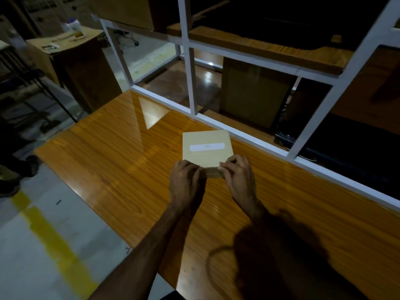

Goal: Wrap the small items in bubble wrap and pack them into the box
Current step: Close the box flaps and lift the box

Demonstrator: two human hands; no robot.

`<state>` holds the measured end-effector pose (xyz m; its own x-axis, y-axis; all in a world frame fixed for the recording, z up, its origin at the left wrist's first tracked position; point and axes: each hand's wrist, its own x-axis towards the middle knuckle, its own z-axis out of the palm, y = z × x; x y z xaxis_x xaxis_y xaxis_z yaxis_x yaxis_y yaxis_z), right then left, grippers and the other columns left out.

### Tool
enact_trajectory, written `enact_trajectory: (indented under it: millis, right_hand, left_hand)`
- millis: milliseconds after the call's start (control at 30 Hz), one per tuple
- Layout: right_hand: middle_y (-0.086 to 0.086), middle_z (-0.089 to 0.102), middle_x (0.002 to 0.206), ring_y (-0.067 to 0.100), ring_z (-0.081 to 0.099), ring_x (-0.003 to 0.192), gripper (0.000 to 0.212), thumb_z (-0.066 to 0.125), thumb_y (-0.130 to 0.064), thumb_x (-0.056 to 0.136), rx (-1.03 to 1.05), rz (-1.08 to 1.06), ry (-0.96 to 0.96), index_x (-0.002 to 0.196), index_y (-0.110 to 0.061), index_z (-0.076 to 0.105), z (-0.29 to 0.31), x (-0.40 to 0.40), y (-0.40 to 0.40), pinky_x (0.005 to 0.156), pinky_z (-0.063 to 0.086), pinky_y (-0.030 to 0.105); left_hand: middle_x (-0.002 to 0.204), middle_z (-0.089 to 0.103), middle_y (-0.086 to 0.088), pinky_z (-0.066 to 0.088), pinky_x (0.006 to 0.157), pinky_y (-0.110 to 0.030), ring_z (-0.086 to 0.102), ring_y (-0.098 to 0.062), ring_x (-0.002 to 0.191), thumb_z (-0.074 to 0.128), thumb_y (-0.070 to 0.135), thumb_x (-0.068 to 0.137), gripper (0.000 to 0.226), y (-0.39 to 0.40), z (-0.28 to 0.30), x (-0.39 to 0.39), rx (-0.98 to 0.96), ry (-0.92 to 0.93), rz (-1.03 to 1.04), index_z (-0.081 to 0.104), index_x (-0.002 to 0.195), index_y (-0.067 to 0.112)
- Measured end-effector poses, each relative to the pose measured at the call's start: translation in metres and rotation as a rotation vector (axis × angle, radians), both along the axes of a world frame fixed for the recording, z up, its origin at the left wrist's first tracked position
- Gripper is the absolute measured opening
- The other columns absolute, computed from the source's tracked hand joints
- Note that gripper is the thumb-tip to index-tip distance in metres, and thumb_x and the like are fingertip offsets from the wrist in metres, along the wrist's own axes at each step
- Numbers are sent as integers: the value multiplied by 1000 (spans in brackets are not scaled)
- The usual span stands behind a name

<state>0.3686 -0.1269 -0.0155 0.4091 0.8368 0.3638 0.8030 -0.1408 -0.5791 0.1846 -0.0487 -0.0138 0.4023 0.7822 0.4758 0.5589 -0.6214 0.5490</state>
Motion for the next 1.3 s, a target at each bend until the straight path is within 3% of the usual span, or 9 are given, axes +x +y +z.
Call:
enact_trajectory:
  millis: [133,233,367,500,633,767,1000,1167,1300]
  right_hand:
    - [-12,48,117,11,50,115,11,79,-37,92,-1,-159,372,101,-32,75,2,-5,11,87,60,39]
    - [-15,44,128,16,55,118,37,78,-55,84,-33,-263,527,114,-46,60,-2,-6,12,83,64,40]
    - [-11,68,127,15,66,115,50,74,-61,88,-73,-268,809,132,-40,62,-3,-11,6,91,63,47]
    - [-10,72,121,15,67,112,52,65,-63,94,-74,-252,804,139,-37,64,0,-20,2,93,62,50]
    - [-11,72,123,10,66,114,54,68,-56,96,11,-262,883,146,-35,60,15,-31,-2,93,63,42]
    - [-2,67,124,12,64,107,53,69,-37,101,169,-366,973,152,-29,54,45,-44,-5,73,55,20]
    - [-1,69,122,-1,59,89,47,68,-34,101,225,-436,1016,147,-31,59,71,-60,-21,50,44,8]
    - [3,61,137,17,64,113,49,71,-40,97,322,-501,956,145,-37,60,91,-84,-27,65,50,15]
    - [-2,45,145,15,54,124,53,78,-33,95,451,-544,958,145,-33,60,117,-101,-28,78,58,21]
  left_hand:
    - [99,64,-1,51,76,-39,56,-19,98,79,29,93,19,0,2,1,-223,-248,195,76,97,11]
    - [123,66,-2,60,83,-37,63,-18,110,86,32,87,48,0,7,4,-475,-410,303,70,126,9]
    - [120,76,5,65,85,-46,74,-14,107,82,34,91,49,-6,7,5,-805,-574,247,71,133,12]
    - [116,77,6,64,89,-48,73,-5,103,78,29,96,39,-17,13,9,-844,-667,243,72,131,12]
    - [109,78,3,65,82,-52,73,-17,105,79,32,94,34,-18,26,14,-864,-779,305,76,123,14]
    - [110,76,-2,64,68,-27,73,-15,99,78,22,94,36,-19,50,23,-832,-867,313,73,126,6]
    - [112,74,-1,66,80,-41,72,-16,100,81,21,90,44,-29,76,20,-890,-918,340,71,131,11]
    - [105,73,4,65,84,-49,71,-18,100,81,18,91,29,-40,95,6,-957,-989,299,73,117,27]
    - [105,72,4,63,71,-40,69,-14,95,76,18,95,26,-49,110,0,-984,-1075,243,71,120,24]
